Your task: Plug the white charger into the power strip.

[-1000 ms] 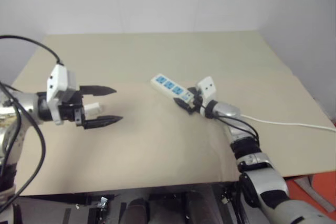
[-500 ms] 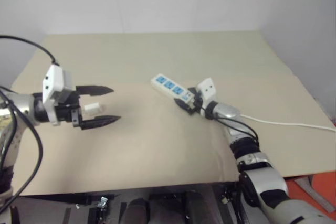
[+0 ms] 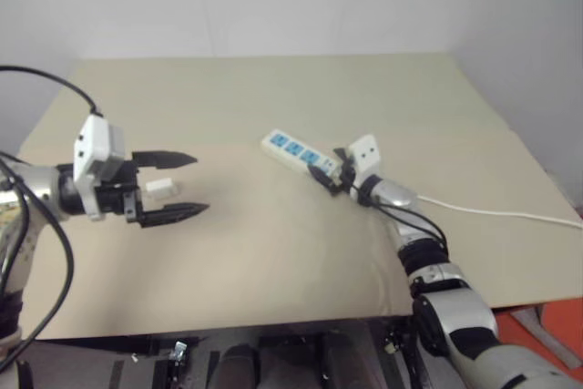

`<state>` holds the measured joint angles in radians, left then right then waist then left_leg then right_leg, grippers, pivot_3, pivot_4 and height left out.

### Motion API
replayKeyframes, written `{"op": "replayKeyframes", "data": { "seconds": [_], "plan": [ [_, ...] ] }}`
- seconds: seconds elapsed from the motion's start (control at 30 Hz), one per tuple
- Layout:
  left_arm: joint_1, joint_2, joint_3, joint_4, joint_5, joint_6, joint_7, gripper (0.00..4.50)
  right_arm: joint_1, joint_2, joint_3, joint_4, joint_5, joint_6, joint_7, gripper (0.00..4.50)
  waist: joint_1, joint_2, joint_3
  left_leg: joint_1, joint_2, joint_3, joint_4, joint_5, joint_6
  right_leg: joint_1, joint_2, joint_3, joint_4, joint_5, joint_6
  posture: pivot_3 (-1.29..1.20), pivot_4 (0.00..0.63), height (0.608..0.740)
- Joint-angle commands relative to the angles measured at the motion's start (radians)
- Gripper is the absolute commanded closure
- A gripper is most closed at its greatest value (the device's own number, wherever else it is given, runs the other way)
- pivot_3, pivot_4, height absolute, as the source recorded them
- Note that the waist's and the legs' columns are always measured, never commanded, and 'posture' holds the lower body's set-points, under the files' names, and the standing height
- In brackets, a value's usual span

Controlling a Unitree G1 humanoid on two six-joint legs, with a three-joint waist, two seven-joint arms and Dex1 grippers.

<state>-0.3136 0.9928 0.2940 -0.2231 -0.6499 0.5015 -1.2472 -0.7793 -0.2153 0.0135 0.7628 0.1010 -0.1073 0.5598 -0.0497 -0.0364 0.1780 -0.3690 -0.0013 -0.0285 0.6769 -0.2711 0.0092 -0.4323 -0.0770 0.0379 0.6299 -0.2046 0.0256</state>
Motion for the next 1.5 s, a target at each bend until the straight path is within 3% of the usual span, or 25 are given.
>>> {"op": "replayKeyframes", "data": {
  "seconds": [0.03,0.43,1.03,1.2,1.37,1.5],
  "plan": [
    [-0.009,0.017,0.031,-0.019,-0.012,-0.012,-0.002,0.00,-0.007,-0.006,-0.024,-0.034,0.020,-0.024,0.017,0.03,0.000,0.000,0.000,0.000,0.000,0.000,0.000,0.000,0.000,0.000,0.000,0.000,0.000,0.000,0.000,0.00,0.150,0.740],
    [-0.003,0.025,0.042,-0.025,-0.019,-0.008,-0.005,0.00,-0.020,-0.004,-0.034,0.057,0.015,-0.019,0.106,0.03,-0.001,0.000,0.000,0.000,0.000,0.001,0.000,0.000,0.000,0.000,0.000,0.001,0.000,0.000,0.000,0.00,0.150,0.740],
    [0.033,0.057,0.090,-0.050,-0.040,0.008,0.003,0.00,-0.126,0.043,-0.042,0.346,-0.007,-0.131,0.132,0.03,-0.024,0.000,0.000,0.001,0.000,0.001,-0.001,0.000,0.000,-0.001,0.000,0.002,0.001,0.000,0.000,0.00,0.150,0.740],
    [0.039,0.063,0.096,-0.055,-0.042,0.013,0.005,0.00,-0.127,0.046,-0.054,0.372,0.000,-0.153,0.176,1.07,-0.024,0.000,0.000,0.001,0.000,0.001,-0.001,0.000,0.000,-0.001,0.000,0.002,0.001,0.000,0.000,0.00,0.150,0.740],
    [0.037,0.064,0.093,-0.054,-0.041,0.015,0.005,0.00,-0.120,0.051,-0.064,0.351,0.003,-0.177,0.195,1.07,-0.024,0.000,0.000,0.001,0.001,0.001,-0.001,0.000,0.000,-0.001,0.001,0.002,0.000,0.000,0.000,0.00,0.150,0.740],
    [0.033,0.066,0.089,-0.050,-0.041,0.017,0.000,0.00,-0.066,0.034,-0.059,0.218,0.029,-0.169,0.273,1.07,-0.024,0.000,0.000,0.001,0.001,0.000,-0.001,0.000,0.000,-0.001,0.001,0.002,0.000,0.000,0.000,0.00,0.150,0.740]
  ]
}}
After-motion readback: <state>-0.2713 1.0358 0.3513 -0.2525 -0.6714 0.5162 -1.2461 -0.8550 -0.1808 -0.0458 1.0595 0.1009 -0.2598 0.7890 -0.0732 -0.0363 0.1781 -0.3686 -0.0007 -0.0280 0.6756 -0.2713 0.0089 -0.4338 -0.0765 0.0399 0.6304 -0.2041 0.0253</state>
